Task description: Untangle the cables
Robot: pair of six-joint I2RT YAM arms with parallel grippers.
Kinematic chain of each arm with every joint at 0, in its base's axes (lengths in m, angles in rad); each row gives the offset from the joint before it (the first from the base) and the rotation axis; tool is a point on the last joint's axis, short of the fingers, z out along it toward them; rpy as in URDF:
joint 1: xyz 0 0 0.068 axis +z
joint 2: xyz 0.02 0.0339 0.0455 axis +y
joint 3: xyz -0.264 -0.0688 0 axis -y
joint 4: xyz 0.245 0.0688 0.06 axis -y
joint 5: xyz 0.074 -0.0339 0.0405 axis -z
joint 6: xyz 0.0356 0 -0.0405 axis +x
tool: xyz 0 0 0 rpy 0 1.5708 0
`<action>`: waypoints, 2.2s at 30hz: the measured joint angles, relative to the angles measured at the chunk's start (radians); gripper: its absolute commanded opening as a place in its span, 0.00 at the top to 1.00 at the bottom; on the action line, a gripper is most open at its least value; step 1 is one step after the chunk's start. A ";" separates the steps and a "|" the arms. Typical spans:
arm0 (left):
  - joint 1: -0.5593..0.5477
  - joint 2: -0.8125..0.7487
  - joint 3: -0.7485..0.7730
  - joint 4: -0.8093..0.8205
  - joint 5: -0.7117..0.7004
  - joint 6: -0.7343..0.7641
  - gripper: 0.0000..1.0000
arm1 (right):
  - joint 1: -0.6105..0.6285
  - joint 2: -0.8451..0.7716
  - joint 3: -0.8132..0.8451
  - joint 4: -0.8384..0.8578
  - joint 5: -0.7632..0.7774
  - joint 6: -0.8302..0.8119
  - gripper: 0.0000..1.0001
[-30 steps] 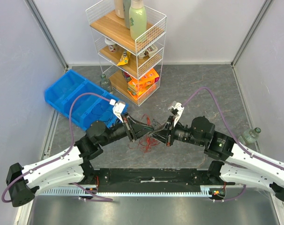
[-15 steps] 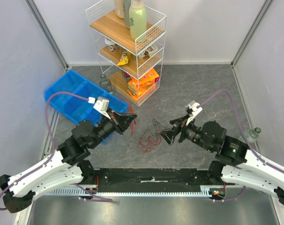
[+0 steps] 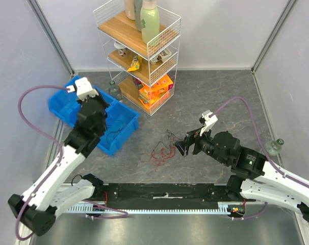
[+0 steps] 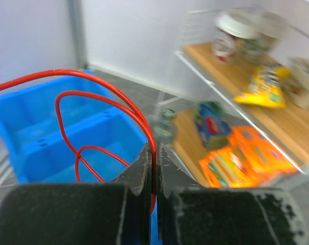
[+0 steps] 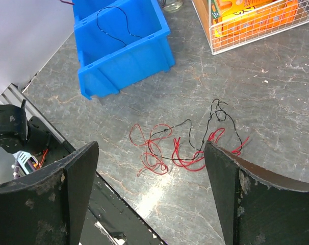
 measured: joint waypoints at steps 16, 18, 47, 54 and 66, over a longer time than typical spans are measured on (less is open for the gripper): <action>0.504 0.314 0.097 -0.213 0.084 -0.736 0.99 | 0.000 -0.090 -0.020 -0.035 0.006 0.042 0.09; 0.520 0.350 0.097 -0.241 0.113 -0.816 0.98 | 0.000 -0.084 -0.020 -0.039 0.006 0.043 0.09; 0.661 0.354 0.089 -0.350 0.674 -1.092 0.16 | 0.000 0.029 -0.043 -0.041 -0.001 0.048 0.09; 0.521 0.227 -0.056 -0.158 1.001 -0.831 0.23 | 0.001 0.211 -0.064 -0.002 -0.041 0.058 0.16; -0.200 0.114 -0.270 -0.063 1.000 -0.467 0.41 | -0.014 0.280 -0.131 0.052 -0.001 0.162 0.35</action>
